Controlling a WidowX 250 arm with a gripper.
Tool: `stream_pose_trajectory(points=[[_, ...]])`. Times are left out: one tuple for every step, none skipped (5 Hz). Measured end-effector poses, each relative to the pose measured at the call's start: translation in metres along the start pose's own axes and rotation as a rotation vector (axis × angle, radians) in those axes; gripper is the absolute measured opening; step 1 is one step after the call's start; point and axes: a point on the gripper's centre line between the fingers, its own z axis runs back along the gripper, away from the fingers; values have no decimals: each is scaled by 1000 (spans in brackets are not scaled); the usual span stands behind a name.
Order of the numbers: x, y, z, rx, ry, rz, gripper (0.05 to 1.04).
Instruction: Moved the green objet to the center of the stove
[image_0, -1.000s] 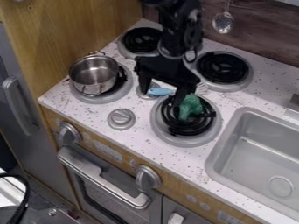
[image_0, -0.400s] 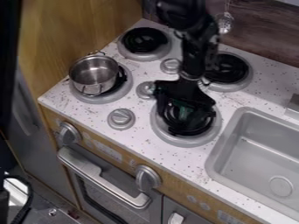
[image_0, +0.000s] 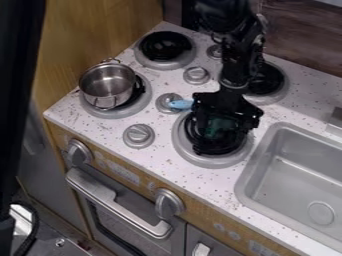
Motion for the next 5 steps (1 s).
stream_pose_trajectory(points=[[8,4,-5,15,18,11,999],[18,10,-12,33,29,32,999],[33,15,-8,31,8,59,967],[36,19,-8,15,8,75,863],[36,20,-8,21,11,68,860]])
